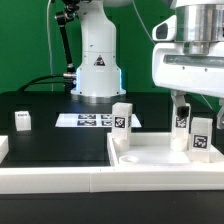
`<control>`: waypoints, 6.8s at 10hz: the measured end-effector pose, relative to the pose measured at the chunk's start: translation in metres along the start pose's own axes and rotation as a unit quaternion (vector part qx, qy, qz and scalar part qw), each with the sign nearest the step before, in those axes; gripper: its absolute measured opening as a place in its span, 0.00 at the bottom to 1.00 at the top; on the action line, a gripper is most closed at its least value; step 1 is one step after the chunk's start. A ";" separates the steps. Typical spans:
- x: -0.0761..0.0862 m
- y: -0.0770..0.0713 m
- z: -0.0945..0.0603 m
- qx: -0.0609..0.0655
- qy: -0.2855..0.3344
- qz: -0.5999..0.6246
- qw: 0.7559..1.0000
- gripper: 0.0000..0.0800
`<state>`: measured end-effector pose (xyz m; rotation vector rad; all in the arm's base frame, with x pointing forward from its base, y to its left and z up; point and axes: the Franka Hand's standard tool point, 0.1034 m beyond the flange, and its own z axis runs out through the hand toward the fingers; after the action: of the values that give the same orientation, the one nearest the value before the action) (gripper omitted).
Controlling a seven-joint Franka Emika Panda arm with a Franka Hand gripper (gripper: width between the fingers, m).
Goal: Assemble square table
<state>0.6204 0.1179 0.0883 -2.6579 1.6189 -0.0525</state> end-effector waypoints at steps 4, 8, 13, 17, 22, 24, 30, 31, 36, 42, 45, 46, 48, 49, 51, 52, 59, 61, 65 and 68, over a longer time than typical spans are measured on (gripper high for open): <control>0.003 -0.002 0.000 0.005 0.008 -0.189 0.982 0.81; 0.004 -0.002 0.000 0.004 0.010 -0.298 0.955 0.81; 0.004 -0.002 0.000 0.001 0.011 -0.343 0.939 0.66; 0.004 -0.002 0.000 0.002 0.011 -0.260 0.966 0.36; 0.004 -0.002 0.000 0.009 0.011 -0.085 0.996 0.36; 0.003 -0.002 0.000 0.019 0.006 0.012 1.000 0.36; 0.002 -0.004 0.000 0.039 -0.022 0.223 0.974 0.36; 0.001 -0.004 0.000 0.038 -0.024 0.266 0.963 0.36; 0.004 -0.005 0.000 0.041 -0.023 0.403 0.914 0.36; 0.008 -0.003 0.001 0.040 -0.021 0.419 0.907 0.60; 0.015 0.001 -0.013 0.005 -0.027 0.313 0.950 0.80; 0.019 0.002 -0.023 0.012 -0.030 0.262 0.964 0.81; 0.020 0.008 -0.023 0.011 -0.032 0.260 0.965 0.81; 0.019 0.008 -0.022 0.011 -0.031 0.259 0.965 0.81; 0.020 0.009 -0.021 0.010 -0.031 0.259 0.965 0.81; 0.021 0.013 -0.021 0.001 -0.030 0.222 0.974 0.81; 0.049 0.046 -0.025 0.001 -0.028 0.140 0.990 0.81; 0.049 0.047 -0.024 0.000 -0.027 0.127 0.992 0.81; 0.071 0.058 -0.023 -0.004 -0.011 -0.138 0.990 0.81; 0.086 0.064 -0.025 -0.003 -0.008 -0.253 0.968 0.81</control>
Offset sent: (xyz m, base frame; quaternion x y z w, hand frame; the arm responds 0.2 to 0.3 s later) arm 0.0053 0.0028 0.0036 0.0342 -0.0188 -0.2205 0.9746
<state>0.6019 0.0117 0.1120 -2.9873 0.8969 -0.0345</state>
